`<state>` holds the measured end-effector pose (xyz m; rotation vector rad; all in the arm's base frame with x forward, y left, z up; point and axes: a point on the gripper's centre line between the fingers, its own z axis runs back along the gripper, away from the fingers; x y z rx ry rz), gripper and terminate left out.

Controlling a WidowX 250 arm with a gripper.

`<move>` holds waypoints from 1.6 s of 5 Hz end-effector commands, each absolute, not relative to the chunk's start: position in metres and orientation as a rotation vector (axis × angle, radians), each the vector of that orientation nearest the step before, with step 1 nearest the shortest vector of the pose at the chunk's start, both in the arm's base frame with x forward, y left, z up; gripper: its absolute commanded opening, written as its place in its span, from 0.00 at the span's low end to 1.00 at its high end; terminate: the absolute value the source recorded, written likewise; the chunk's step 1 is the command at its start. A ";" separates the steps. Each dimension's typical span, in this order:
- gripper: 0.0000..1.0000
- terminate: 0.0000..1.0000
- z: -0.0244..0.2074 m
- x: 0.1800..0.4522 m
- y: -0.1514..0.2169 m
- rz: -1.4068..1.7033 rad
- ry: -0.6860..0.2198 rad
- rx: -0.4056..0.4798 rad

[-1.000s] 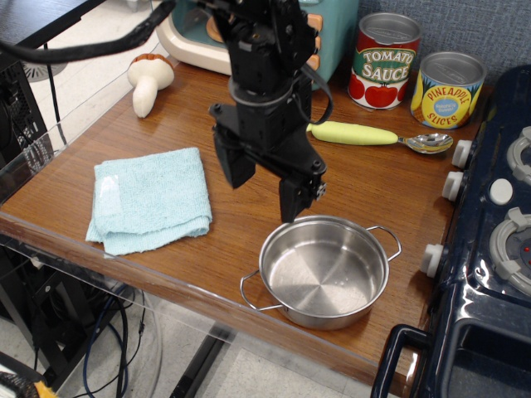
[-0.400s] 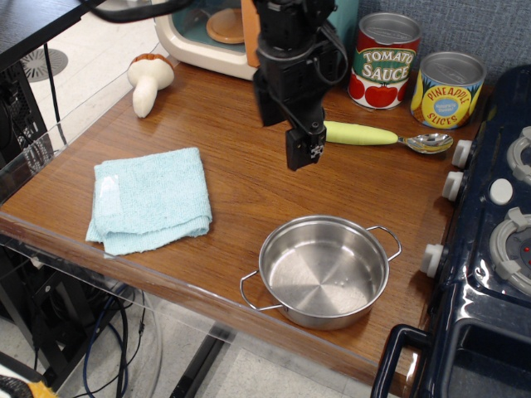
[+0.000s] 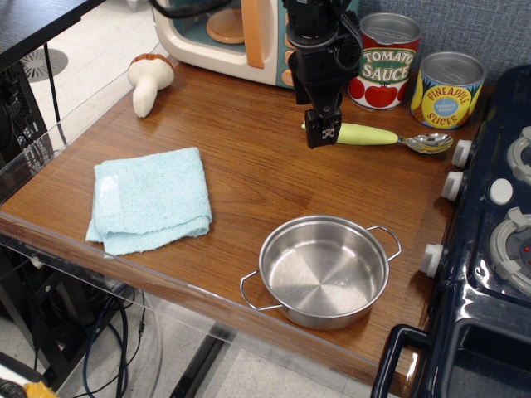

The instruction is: Move the spoon between the microwave and towel

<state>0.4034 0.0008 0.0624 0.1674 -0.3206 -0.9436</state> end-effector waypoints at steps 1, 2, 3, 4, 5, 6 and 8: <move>1.00 0.00 0.073 0.442 -0.018 -1.115 -0.384 0.187; 1.00 0.00 0.060 0.450 -0.022 -1.159 -0.351 0.163; 1.00 0.00 0.050 0.451 -0.025 -1.205 -0.299 0.151; 1.00 0.00 0.042 0.451 -0.030 -1.220 -0.264 0.144; 0.00 0.00 0.043 0.449 -0.030 -1.199 -0.269 0.172; 0.00 0.00 0.044 0.446 -0.033 -1.204 -0.258 0.175; 0.00 0.00 0.056 0.430 -0.035 -1.230 -0.249 0.188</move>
